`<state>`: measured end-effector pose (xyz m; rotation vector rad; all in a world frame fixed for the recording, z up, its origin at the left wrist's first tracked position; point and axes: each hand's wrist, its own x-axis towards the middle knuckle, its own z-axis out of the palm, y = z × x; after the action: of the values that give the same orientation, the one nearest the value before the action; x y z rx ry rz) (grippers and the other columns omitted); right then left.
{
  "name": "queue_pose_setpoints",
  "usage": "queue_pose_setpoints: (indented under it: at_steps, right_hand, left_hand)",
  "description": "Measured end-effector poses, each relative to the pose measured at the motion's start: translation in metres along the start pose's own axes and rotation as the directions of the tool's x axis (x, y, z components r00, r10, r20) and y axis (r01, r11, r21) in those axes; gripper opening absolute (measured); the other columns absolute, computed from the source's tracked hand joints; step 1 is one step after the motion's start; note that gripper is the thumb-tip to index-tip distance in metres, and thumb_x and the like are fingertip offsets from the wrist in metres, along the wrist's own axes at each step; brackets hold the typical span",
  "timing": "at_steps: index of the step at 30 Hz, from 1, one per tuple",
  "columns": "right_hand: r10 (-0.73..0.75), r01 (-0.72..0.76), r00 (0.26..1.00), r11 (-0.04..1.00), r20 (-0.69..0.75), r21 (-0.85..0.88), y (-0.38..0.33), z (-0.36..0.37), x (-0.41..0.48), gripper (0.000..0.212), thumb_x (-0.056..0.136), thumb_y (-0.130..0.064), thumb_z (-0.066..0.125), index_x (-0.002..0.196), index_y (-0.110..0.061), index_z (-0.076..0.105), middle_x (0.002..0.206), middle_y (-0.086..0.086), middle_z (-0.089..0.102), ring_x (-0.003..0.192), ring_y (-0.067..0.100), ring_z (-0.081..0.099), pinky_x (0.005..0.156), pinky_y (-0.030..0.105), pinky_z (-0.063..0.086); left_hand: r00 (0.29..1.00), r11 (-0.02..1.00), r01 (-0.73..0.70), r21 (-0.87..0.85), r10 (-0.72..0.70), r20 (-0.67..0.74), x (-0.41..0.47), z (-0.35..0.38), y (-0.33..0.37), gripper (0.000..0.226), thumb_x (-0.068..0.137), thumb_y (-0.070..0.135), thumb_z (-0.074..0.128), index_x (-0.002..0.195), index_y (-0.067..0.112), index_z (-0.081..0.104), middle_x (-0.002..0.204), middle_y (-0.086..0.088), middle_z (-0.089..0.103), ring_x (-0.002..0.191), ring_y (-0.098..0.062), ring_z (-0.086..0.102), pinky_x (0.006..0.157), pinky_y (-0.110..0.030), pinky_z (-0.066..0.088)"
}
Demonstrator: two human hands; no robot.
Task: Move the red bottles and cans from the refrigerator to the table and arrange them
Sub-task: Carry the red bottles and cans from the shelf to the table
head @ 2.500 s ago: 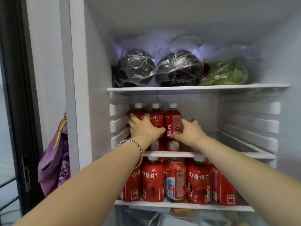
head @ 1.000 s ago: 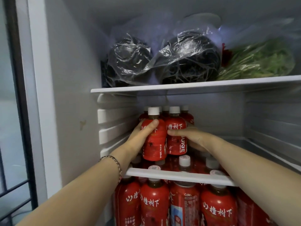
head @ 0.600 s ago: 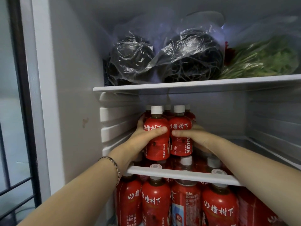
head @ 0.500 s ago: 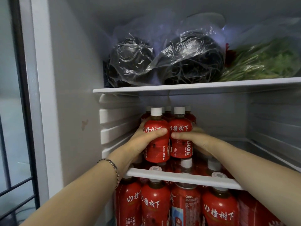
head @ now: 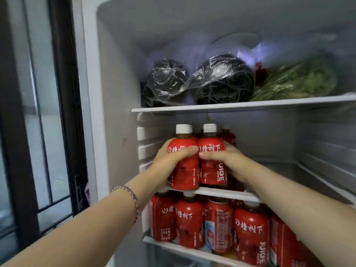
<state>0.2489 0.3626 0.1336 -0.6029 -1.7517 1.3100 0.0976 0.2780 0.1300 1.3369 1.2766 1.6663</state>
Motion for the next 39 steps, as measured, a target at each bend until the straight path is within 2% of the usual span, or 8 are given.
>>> queue_pose_setpoints:
  at_steps: [7, 16, 20, 25, 28, 32, 35, 39]
  right_hand:
    - [-0.070, 0.070, 0.998, 0.998, -0.010, 0.004, -0.028, 0.028, -0.067, 0.071, 0.042, -0.022, 0.090, 0.108, -0.018, 0.064, 0.100, 0.008, 0.073, 0.093, 0.025, 0.070, 0.084, 0.042, 0.055]
    - [-0.053, 0.053, 0.998, 0.999, 0.035, 0.000, -0.026, 0.105, -0.169, 0.071, 0.047, -0.020, 0.086, 0.113, -0.015, 0.062, 0.103, 0.007, 0.072, 0.095, 0.023, 0.069, 0.081, 0.037, 0.055]
    - [-0.053, 0.053, 0.992, 0.999, 0.117, 0.004, -0.024, 0.152, -0.196, 0.064, 0.047, -0.022, 0.086, 0.107, -0.020, 0.064, 0.100, 0.002, 0.073, 0.093, 0.019, 0.070, 0.082, 0.037, 0.055]
    - [-0.053, 0.028, 0.960, 0.995, 0.273, 0.095, -0.018, 0.216, -0.218, 0.059, 0.044, -0.021, 0.087, 0.098, -0.020, 0.066, 0.091, 0.002, 0.075, 0.086, 0.017, 0.071, 0.078, 0.034, 0.055]
    - [-0.028, -0.018, 0.926, 0.993, 0.377, 0.117, -0.009, 0.266, -0.226, 0.091, 0.032, -0.033, 0.091, 0.115, -0.016, 0.058, 0.102, 0.005, 0.071, 0.093, 0.020, 0.069, 0.084, 0.038, 0.054]
    - [-0.059, -0.064, 0.805, 0.981, 0.590, 0.185, -0.007, 0.329, -0.256, 0.079, 0.039, -0.015, 0.091, 0.111, -0.014, 0.059, 0.093, 0.001, 0.071, 0.081, 0.013, 0.069, 0.076, 0.032, 0.054]
    - [-0.077, -0.091, 0.697, 0.977, 0.713, 0.195, -0.005, 0.369, -0.288, 0.078, 0.042, -0.018, 0.090, 0.113, -0.018, 0.058, 0.101, 0.003, 0.071, 0.093, 0.019, 0.069, 0.085, 0.041, 0.054]
    - [-0.133, -0.095, 0.508, 0.973, 0.851, 0.209, -0.018, 0.424, -0.361, 0.079, 0.044, -0.024, 0.090, 0.114, -0.019, 0.053, 0.104, 0.001, 0.067, 0.095, 0.018, 0.065, 0.083, 0.033, 0.052]
  left_hand:
    - [0.999, 0.999, -0.037, -0.026, 0.037, 0.018, -0.075, -0.010, 0.026, 0.081, 0.041, 0.041, 0.086, 0.115, 0.027, 0.057, 0.106, -0.006, 0.070, 0.094, -0.026, 0.069, 0.082, -0.049, 0.056]
    - [1.000, 0.999, -0.016, -0.042, 0.016, 0.012, -0.198, -0.058, 0.024, 0.062, 0.054, 0.030, 0.080, 0.111, 0.027, 0.058, 0.103, -0.002, 0.071, 0.090, -0.019, 0.070, 0.073, -0.035, 0.058]
    - [0.998, 1.000, 0.007, -0.011, -0.008, -0.068, -0.252, -0.092, 0.026, 0.075, 0.045, 0.036, 0.084, 0.115, 0.023, 0.059, 0.106, -0.004, 0.071, 0.094, -0.021, 0.070, 0.081, -0.039, 0.057]
    - [0.968, 0.998, 0.059, 0.007, -0.056, -0.246, -0.316, -0.133, 0.030, 0.060, 0.055, 0.029, 0.078, 0.110, 0.027, 0.057, 0.107, -0.003, 0.070, 0.094, -0.019, 0.069, 0.078, -0.034, 0.057]
    - [0.904, 0.997, 0.078, 0.021, -0.062, -0.424, -0.364, -0.159, 0.032, 0.057, 0.055, 0.025, 0.080, 0.108, 0.028, 0.058, 0.106, -0.004, 0.070, 0.095, -0.021, 0.069, 0.083, -0.039, 0.056]
    - [0.766, 0.994, 0.092, 0.054, -0.036, -0.641, -0.435, -0.180, 0.036, 0.058, 0.060, 0.019, 0.085, 0.108, 0.031, 0.055, 0.106, -0.001, 0.068, 0.093, -0.015, 0.067, 0.073, -0.028, 0.056]
    - [0.652, 0.989, 0.121, 0.080, -0.018, -0.758, -0.494, -0.187, 0.039, 0.060, 0.060, 0.019, 0.086, 0.108, 0.033, 0.054, 0.105, 0.001, 0.066, 0.093, -0.014, 0.066, 0.070, -0.025, 0.055]
    - [0.451, 0.980, 0.155, 0.127, 0.044, -0.892, -0.595, -0.182, 0.046, 0.077, 0.041, 0.037, 0.084, 0.112, 0.032, 0.055, 0.110, -0.001, 0.067, 0.099, -0.017, 0.066, 0.081, -0.031, 0.055]
